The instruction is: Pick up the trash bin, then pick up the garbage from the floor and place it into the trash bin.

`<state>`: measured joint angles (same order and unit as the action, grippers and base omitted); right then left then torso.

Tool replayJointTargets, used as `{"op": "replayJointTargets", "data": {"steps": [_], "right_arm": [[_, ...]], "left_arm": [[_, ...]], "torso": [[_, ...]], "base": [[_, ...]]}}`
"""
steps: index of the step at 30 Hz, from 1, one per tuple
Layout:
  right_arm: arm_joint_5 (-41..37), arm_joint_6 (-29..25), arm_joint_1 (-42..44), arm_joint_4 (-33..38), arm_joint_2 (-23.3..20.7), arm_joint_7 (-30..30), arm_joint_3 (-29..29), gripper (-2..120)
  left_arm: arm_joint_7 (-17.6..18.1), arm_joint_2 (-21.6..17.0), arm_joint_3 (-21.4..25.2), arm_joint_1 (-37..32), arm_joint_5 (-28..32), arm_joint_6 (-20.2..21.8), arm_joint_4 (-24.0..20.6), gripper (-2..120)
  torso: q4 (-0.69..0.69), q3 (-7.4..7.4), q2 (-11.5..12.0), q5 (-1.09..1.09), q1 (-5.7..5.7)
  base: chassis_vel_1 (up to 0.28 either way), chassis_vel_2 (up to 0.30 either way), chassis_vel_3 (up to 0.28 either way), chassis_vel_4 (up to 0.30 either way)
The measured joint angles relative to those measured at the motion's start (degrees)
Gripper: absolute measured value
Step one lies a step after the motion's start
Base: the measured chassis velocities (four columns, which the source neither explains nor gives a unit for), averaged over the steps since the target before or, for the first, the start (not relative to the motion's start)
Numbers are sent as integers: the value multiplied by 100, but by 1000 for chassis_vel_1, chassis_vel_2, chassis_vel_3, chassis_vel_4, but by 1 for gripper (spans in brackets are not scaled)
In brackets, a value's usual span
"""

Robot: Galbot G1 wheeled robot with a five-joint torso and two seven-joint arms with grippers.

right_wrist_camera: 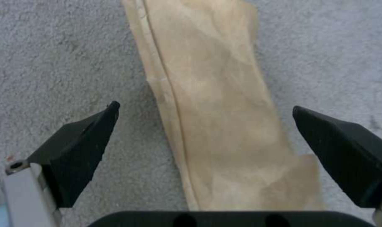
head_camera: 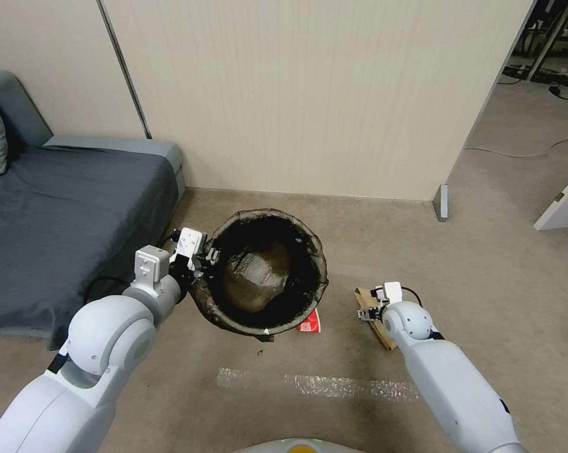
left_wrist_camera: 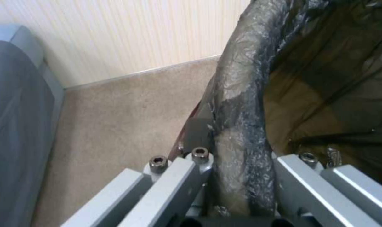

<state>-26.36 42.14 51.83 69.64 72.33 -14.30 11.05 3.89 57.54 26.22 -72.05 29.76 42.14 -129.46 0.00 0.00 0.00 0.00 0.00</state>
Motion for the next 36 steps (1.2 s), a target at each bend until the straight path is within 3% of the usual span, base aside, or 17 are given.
{"op": "replayJointTargets", "data": {"steps": [25, 36], "right_arm": [[436, -2, -163, -704, -54, 464, 323, 98], [416, -1, -159, -418, -159, 462, 205, 57]], "left_arm": [[-84, -16, 14, -31, -95, 0, 45, 1], [-113, 22, 3, -21, -157, 0, 120, 1]], "torso": [[0, 0, 0, 0, 0], [0, 0, 0, 0, 0]], "base": [[0, 0, 0, 0], [0, 0, 0, 0]]}}
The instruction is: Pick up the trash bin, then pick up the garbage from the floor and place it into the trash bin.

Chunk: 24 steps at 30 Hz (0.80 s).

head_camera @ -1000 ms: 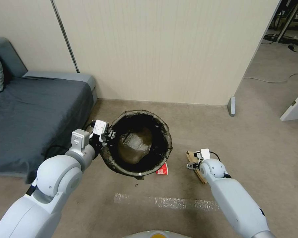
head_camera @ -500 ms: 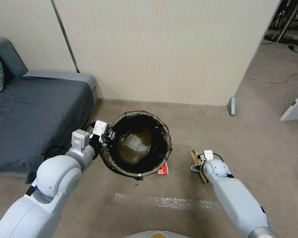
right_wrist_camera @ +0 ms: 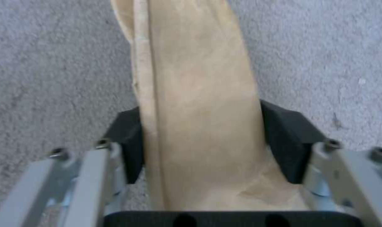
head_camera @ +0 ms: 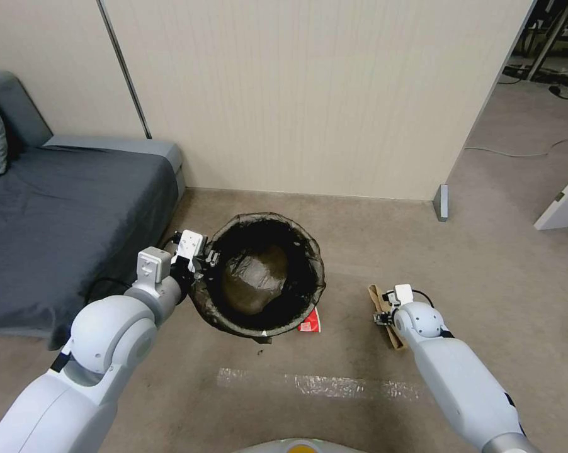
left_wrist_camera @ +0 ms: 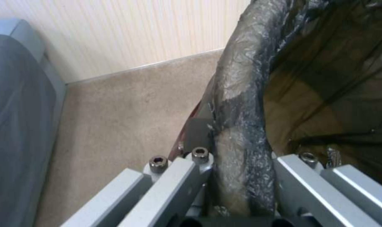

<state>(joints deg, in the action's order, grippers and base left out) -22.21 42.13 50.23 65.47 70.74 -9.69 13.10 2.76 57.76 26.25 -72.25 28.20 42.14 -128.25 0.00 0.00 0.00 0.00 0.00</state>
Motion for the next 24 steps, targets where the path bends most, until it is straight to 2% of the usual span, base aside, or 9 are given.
{"op": "replayJointTargets", "data": {"steps": [2, 5, 6, 10, 11, 16, 21, 24], "right_arm": [[-5, 0, 0, 16, -9, -2, -5, 54], [-14, 0, 18, 112, -58, -8, -11, 39], [-14, 0, 18, 112, -58, -8, -11, 39], [-9, 0, 85, 165, -99, -12, 16, 21], [-9, 0, 85, 165, -99, -12, 16, 21], [-16, 0, 127, 233, -160, -13, 44, 1], [-55, 0, 162, 328, -209, -19, 91, 0], [-206, 1, 284, 706, -430, -28, 225, 0]], "left_arm": [[-3, 0, 0, 6, 0, 0, 7, 1], [-7, -4, -2, 38, 0, 0, 44, 1], [-7, -4, -2, 38, 0, 0, 44, 1], [-9, -10, -13, 51, 6, 0, 54, 1], [-9, -10, -13, 51, 6, 0, 54, 1], [8, -7, -21, 55, 20, 0, 55, 1], [55, -6, -21, 43, 29, 0, 55, 1], [73, -35, 2, 38, 38, 0, 40, 1]], "torso": [[0, 0, 0, 0, 0], [0, 0, 0, 1, 0], [0, 0, 0, 1, 0], [1, 0, 0, 0, 0], [1, 0, 0, 0, 0], [1, 0, 0, 0, 0], [0, 0, 0, -1, 0], [0, 0, 0, -2, 0]], "base": [[0, 0, 0, 0], [0, 0, 0, 0], [0, 0, 0, 0], [0, 0, 0, 0], [0, 0, 0, 0], [0, 0, 0, 0], [0, 0, 0, 0], [0, 0, 0, 0]]}}
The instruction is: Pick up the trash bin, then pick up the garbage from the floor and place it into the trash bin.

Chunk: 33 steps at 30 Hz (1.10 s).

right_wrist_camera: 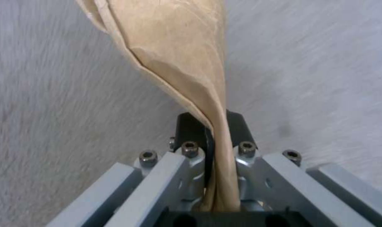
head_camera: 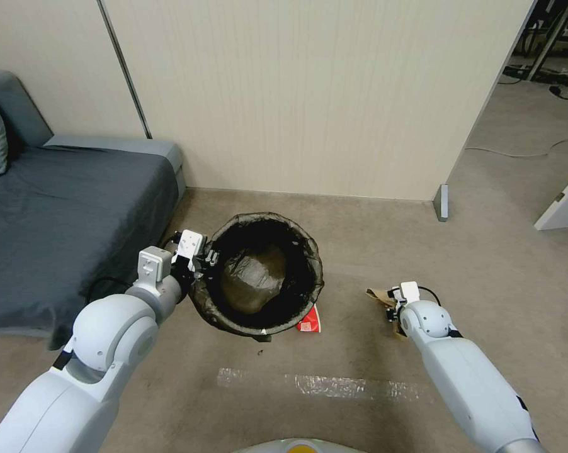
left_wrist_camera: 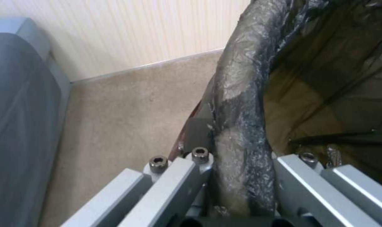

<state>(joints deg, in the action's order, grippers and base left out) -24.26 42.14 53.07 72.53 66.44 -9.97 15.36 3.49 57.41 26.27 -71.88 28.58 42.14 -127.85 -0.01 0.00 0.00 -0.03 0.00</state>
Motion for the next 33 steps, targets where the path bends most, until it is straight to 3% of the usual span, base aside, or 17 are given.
{"op": "replayJointTargets", "data": {"steps": [5, 8, 9, 11, 13, 16, 17, 20, 22, 24, 25, 27, 29, 33], "right_arm": [[-293, 0, 214, 678, -422, -41, 265, 0], [-654, 2, 528, 1627, -925, -129, 643, 0], [-654, 2, 528, 1627, -925, -129, 643, 0], [-958, 2, 788, 2428, -1201, -219, 964, 0], [-1071, 2, 883, 2691, -1282, -250, 1093, 0], [-1881, 2, 1294, 3940, -1610, -491, 1789, 0], [-1881, 2, 1294, 3940, -1610, -491, 1789, 0], [-2867, 1, 1352, 4824, -1815, -853, 2110, 0], [-3057, 1, 1338, 4925, -1847, -937, 2125, 0], [-4448, 1, 1111, 5508, -2040, -1575, 2096, 0], [-4448, 1, 1111, 5508, -2040, -1575, 2096, 0], [-5227, 1, 860, 5865, -2165, -1861, 1935, 0], [-5477, -7, 680, 6017, -2222, -1892, 1792, 0], [-5430, -174, 133, 6169, -2480, -1193, 1241, 0]], "left_arm": [[0, -11, 22, 5, 3, 0, -1, 1], [-1, 5, 23, 12, 3, 0, -1, 1], [-1, 5, 23, 12, 3, 0, -1, 1], [-1, 13, 23, 26, 2, 0, 1, 1], [-2, 13, 22, 30, 1, 0, 3, 1], [-1, 24, 11, 26, -23, 0, 10, 1], [-1, 24, 11, 26, -23, 0, 10, 1], [0, 51, 10, -27, -57, 0, 18, 1], [0, 54, 9, -34, -61, 0, 23, 1], [-1, 71, 5, -42, -78, 0, 52, 1], [-1, 71, 5, -42, -78, 0, 52, 1], [-1, 94, 5, -33, -88, 0, 93, 1], [-4, 106, 6, -28, -94, 0, 115, 1], [-13, 137, 6, -31, -132, 0, 161, 1]], "torso": [[1, 0, 0, 2, 0], [3, 0, 0, 1, 0], [3, 0, 0, 1, 0], [1, 0, 0, 4, 0], [1, 0, 0, 3, 0], [2, 0, 0, 3, 0], [2, 0, 0, 3, 0], [2, -1, 0, 5, 0], [2, -1, 0, 5, 0], [0, -1, 0, 1, 0], [0, -1, 0, 1, 0], [-1, 0, 0, 5, 0], [0, 0, 0, 0, 0], [0, 0, 0, 1, 0]], "base": [[0, 0, 0, 0], [0, 0, 0, 0], [0, 0, 0, 0], [0, 0, 0, 0], [0, 0, 0, 0], [0, 0, 0, 0], [0, 0, 0, 0], [0, 0, 0, 0], [0, 0, 0, 0], [0, 0, 0, 0], [0, 0, 0, 0], [0, 0, 0, 0], [0, 0, 0, 0], [0, 0, 0, 0]]}}
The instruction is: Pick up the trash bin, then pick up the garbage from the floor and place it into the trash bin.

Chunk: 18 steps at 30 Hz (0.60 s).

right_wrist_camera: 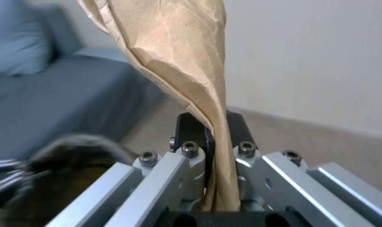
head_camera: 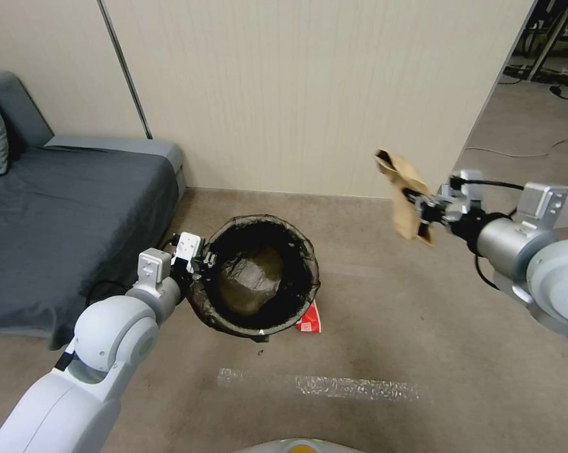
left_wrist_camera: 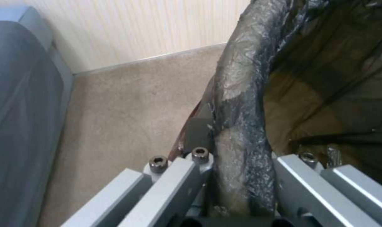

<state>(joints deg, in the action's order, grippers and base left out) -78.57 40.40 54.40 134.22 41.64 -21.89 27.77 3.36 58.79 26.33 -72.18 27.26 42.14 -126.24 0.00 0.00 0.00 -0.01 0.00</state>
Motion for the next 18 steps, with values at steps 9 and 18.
{"op": "replayJointTargets", "data": {"steps": [9, 18], "right_arm": [[570, -254, -1812, -363, 40, 675, -2258, 0], [265, -136, -2546, -471, 494, 73, -3847, 0]], "left_arm": [[-22, 105, 17, 45, -106, 0, 119, 1], [-20, 106, 101, 13, -121, 0, 140, 1]], "torso": [[0, 0, 0, 1, 0], [1, 0, 0, 1, 0]], "base": [[0, 0, 0, 0], [0, 0, 0, 0]]}}
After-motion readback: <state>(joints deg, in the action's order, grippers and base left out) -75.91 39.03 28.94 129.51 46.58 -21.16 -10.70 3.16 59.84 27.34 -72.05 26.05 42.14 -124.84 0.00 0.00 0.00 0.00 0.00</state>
